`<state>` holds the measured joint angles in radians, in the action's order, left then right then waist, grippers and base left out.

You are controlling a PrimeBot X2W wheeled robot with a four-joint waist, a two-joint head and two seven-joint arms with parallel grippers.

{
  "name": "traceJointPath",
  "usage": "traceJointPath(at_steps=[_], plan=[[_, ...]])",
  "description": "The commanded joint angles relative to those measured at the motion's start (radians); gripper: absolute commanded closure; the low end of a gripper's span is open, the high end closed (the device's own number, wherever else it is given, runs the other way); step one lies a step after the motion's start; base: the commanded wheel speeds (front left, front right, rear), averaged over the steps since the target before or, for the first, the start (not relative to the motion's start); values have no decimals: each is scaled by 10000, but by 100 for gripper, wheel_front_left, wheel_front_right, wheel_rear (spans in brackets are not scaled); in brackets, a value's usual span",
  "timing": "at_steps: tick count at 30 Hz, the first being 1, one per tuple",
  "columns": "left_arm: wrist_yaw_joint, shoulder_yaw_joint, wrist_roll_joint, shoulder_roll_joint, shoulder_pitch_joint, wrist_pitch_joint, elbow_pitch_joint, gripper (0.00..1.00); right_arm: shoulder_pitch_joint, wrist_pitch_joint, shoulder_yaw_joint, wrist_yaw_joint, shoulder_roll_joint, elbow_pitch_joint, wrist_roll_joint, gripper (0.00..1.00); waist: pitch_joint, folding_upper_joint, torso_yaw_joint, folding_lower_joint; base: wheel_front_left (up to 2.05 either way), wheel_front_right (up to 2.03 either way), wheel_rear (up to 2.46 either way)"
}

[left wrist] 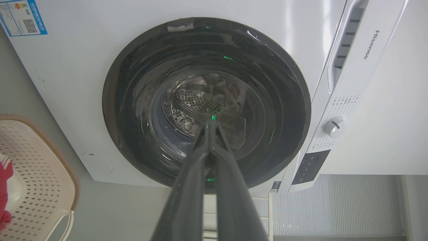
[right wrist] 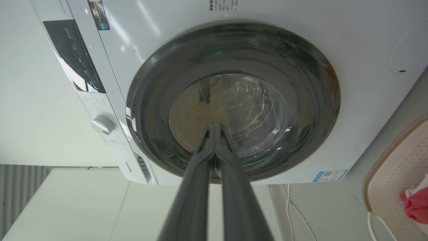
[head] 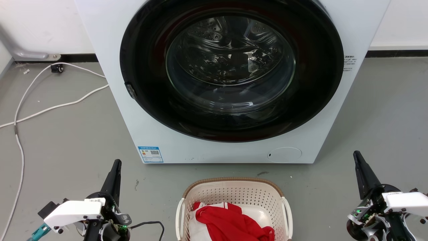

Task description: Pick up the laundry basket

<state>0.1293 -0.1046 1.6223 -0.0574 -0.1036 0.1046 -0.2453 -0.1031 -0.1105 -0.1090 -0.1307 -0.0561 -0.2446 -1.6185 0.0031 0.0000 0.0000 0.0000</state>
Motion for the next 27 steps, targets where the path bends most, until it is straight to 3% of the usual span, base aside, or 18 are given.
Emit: traceJointPath(at_steps=[1,27], plan=[[45,-31,-33,9,-94,61,-12,100,-105,-31,-18,0,36,-9,37,100,0,0,0,0,0,0,0],[45,-64,-77,35,-94,65,-14,100,-107,-41,-36,0,49,-9,62,100,0,0,0,0,0,0,0]])
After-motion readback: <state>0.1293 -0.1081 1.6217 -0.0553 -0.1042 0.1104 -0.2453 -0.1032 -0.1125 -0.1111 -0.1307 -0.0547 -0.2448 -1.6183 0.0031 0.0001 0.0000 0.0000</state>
